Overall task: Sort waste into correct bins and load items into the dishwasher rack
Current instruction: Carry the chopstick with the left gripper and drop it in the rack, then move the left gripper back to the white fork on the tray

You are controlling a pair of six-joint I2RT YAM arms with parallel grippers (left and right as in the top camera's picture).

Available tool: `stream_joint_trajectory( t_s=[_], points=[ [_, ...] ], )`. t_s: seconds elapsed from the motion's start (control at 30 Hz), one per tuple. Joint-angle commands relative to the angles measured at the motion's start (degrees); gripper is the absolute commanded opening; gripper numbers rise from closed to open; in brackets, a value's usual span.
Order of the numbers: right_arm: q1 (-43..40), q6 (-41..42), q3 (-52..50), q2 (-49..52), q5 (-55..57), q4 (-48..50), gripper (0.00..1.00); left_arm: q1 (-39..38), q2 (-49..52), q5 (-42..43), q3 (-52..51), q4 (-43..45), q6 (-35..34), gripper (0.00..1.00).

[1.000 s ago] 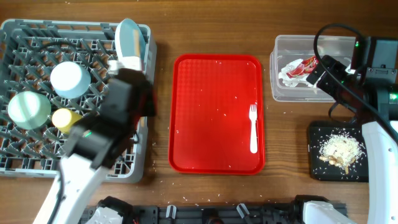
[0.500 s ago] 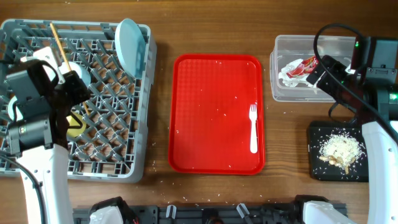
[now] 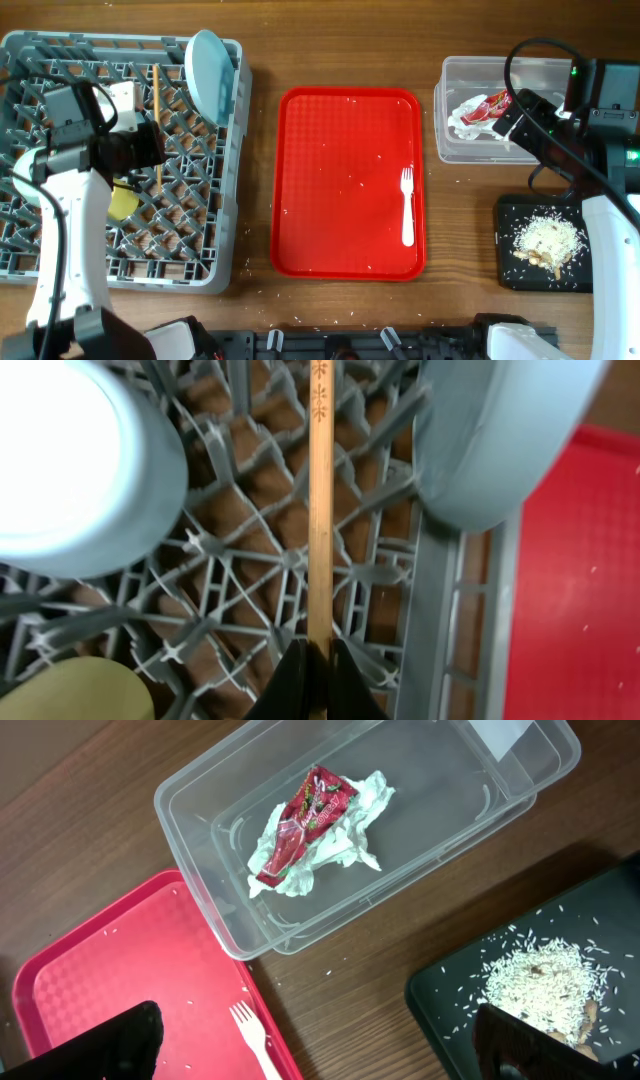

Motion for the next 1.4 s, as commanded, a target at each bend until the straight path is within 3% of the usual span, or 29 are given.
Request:
stream_joint_trajectory(
  t_s=[0.0,0.17,0.53,0.6,0.63,0.67,0.7,0.8,1.07,1.17,1.2,1.23,1.3,1.37],
  points=[
    [-0.1,0.1,-0.2,0.4,1.0,0.2,1.0,0.3,4.3,2.6,-0.1,-0.9,1.6,0.04],
    [-0.1,0.2,-0.2,0.4,1.0,0.2,1.0,0.3,6.0,6.6,-0.1,-1.3,6.0,0.04],
    [-0.1,0.2,-0.2,0.4,1.0,0.2,1.0,0.3,6.2,8.1,-0.2,-2.5,6.1,0.06],
    [-0.1,0.2,-0.2,0.4,1.0,0.2,1.0,0.3,6.2,8.1,-0.2,-2.6,6.1,0.21],
    [-0.1,0.2,-0.2,0.4,1.0,0.2,1.0,0.3,6.2,8.1,-0.2,-2.6,6.1,0.21],
    [-0.1,0.2,-0.2,0.4,1.0,0.2,1.0,0.3,6.2,8.1,-0.2,-2.6,6.1,0.28],
    [-0.1,0.2,-0.2,0.4,1.0,0.2,1.0,0.3,6.2,8.1,-0.2,-2.6,6.1,0.45],
    [-0.1,0.2,-0.2,0.4,1.0,0.2,1.0,0.3,6.2,8.2,-0.2,-2.3,6.0,0.38],
    [-0.1,0.2,-0.2,0.4,1.0,0.2,1.0,0.3,-0.6,10.1,-0.2,-2.9,-3.9,0.37],
    [-0.1,0.2,-0.2,0.4,1.0,0.2,1.0,0.3,-5.7,18.7,-0.2,-6.1,-6.7,0.38],
    [-0.1,0.2,-0.2,0.4,1.0,0.2,1.0,0.3,-7.1,24.7,-0.2,-7.4,-6.7,0.42],
    [-0.1,0.1,-0.2,0.4,1.0,0.2,1.0,0.3,-8.2,30.8,-0.2,-8.7,-6.7,0.55],
    [-0.1,0.1,-0.2,0.4,1.0,0.2,1.0,0.2,-9.0,42.7,-0.2,-12.3,-6.7,1.0],
    [-0.1,0.2,-0.2,0.4,1.0,0.2,1.0,-0.8,-8.9,49.4,-0.2,-16.6,-6.7,1.0]
  ],
)
